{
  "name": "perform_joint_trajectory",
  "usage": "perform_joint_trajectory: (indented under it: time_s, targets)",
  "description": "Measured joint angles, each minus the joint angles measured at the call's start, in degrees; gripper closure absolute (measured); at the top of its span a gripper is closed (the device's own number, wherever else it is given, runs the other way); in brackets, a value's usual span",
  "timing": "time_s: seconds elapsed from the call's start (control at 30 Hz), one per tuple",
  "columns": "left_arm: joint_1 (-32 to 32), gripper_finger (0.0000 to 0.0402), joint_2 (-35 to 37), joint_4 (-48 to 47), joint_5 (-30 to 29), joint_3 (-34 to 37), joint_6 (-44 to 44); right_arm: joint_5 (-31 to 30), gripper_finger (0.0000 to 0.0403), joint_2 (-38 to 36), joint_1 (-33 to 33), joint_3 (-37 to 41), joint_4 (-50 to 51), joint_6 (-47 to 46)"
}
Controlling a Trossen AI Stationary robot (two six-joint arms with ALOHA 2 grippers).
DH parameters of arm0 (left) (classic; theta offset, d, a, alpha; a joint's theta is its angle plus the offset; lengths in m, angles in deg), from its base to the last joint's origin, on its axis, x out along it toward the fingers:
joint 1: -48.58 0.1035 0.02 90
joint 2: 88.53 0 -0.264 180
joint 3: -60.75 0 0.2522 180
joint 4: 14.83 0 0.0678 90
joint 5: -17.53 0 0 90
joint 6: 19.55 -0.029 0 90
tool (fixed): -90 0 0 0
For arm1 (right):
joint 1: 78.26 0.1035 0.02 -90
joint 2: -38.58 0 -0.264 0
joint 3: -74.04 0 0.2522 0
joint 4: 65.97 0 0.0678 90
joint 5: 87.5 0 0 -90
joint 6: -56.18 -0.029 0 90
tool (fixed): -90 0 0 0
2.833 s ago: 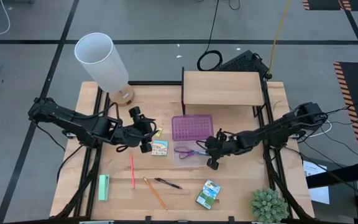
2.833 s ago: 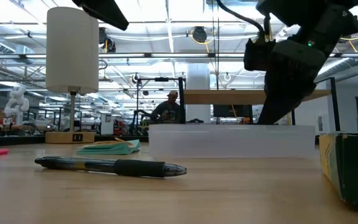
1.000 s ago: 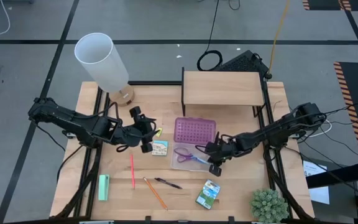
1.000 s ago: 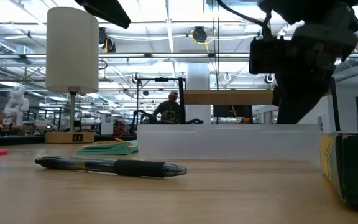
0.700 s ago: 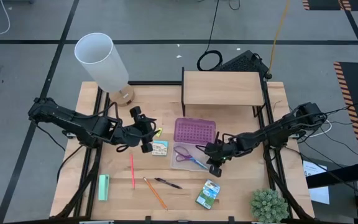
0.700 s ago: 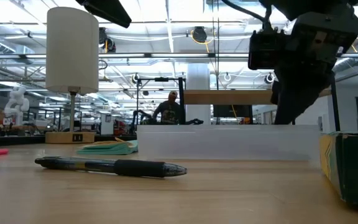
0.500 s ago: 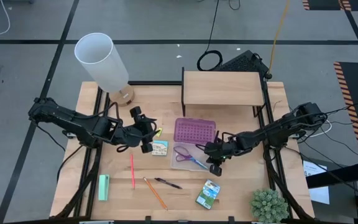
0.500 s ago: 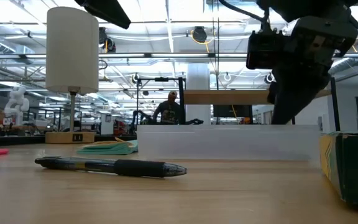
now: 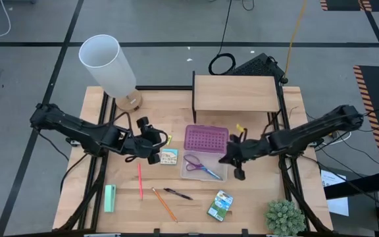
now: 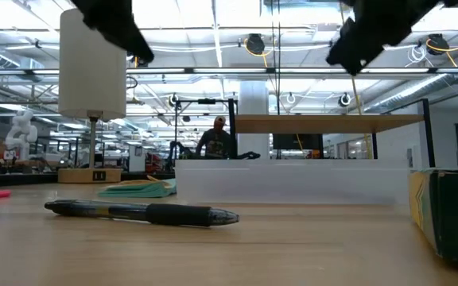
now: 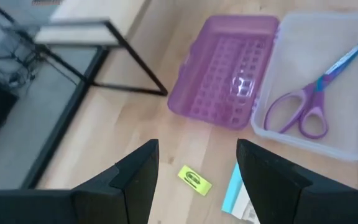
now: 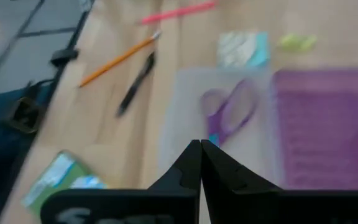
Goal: Pack school essentials
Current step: Put the yellow eraser into the purple supply box
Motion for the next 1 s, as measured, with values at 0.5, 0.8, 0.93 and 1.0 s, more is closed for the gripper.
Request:
perform_joint_trajectory:
  time_s: [0.5,0.8,0.93,1.0]
  targets:
    - [13.31,0.0181,-0.24,14.45,14.68,11.73,3.83,-8.32,0.0403,-4.32,-0.04,6.06,-0.86,3.57]
    - [13.28,0.0143,-7.37,16.8,14.32,11.6,10.44,-8.23,0.0403,-4.34,-0.04,7.58,-6.03,7.82]
    - [13.28,0.0114,-12.37,17.41,13.64,11.43,12.06,-8.2,0.0403,-4.32,-0.04,7.58,-5.8,7.97]
    - [13.28,0.0102,-14.47,17.94,12.51,11.43,12.93,-8.02,0.0403,-4.32,-0.04,7.58,-5.78,7.95]
